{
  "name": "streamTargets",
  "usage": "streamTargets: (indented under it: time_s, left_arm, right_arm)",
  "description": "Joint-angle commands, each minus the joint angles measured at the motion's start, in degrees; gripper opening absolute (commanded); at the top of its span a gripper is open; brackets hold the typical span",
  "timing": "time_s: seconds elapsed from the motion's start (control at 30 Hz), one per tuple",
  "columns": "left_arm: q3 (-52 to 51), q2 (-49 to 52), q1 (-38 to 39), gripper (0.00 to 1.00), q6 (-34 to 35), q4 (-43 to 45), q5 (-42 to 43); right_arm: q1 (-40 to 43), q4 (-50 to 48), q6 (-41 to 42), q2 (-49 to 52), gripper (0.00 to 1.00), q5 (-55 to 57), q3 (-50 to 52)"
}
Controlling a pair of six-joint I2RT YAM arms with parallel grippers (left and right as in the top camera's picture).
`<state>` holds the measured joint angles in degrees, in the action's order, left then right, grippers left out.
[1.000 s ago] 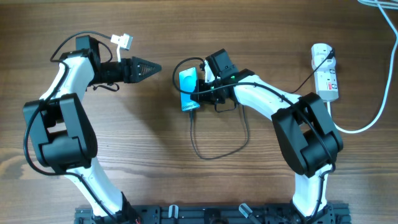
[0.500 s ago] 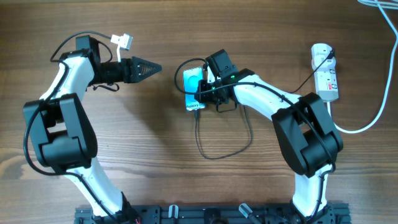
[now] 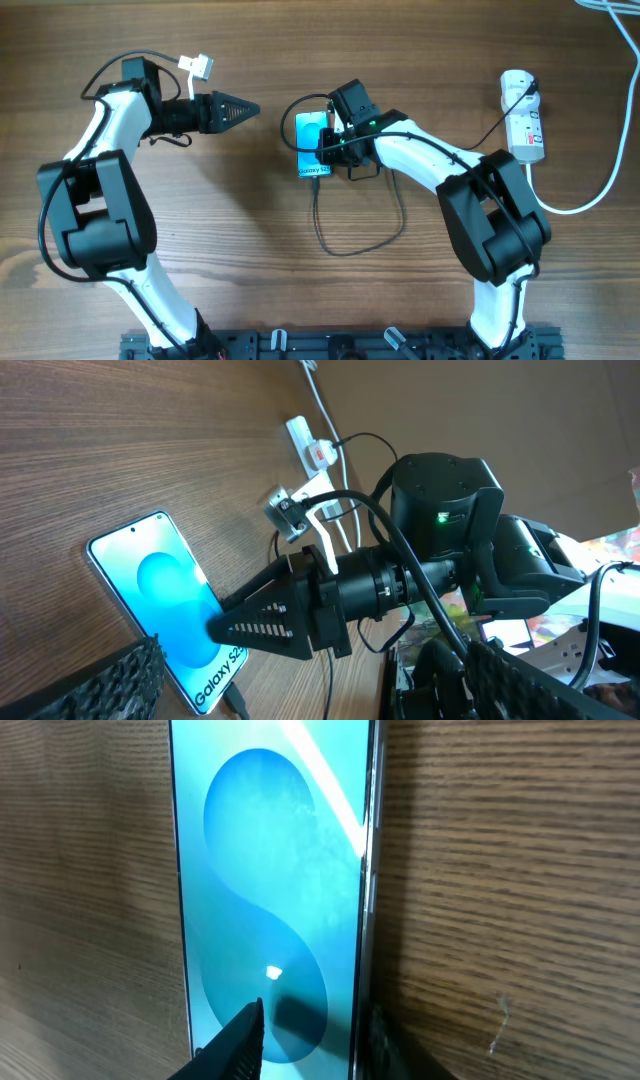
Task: Plug charger to phone and switch on socket
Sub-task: 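Lower the phone flat onto the table with the right gripper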
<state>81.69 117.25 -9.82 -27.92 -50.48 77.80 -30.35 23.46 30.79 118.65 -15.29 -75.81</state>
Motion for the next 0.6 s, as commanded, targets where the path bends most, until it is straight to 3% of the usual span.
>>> streamTargets:
  time_s: [0.0, 0.2, 0.3, 0.57]
  left_arm:
    - [-0.04, -0.15, -0.2, 1.0, -0.07, 0.15, -0.13]
    - [-0.04, -0.15, -0.2, 1.0, -0.07, 0.13, -0.15]
    - [-0.04, -0.15, -0.2, 1.0, -0.07, 0.15, -0.15]
    - [-0.04, -0.15, -0.2, 1.0, -0.09, 0.17, -1.03]
  right_arm:
    - [0.24, 1.05, -0.83, 1.9, 0.35, 5.07, 0.52]
    - [0.26, 1.27, -0.83, 1.9, 0.41, 5.79, 0.52]
    - [0.26, 1.92, -1.57, 1.9, 0.64, 6.99, 0.52]
    - [0.31, 3.91, -2.29, -0.09, 0.81, 6.95, 0.5]
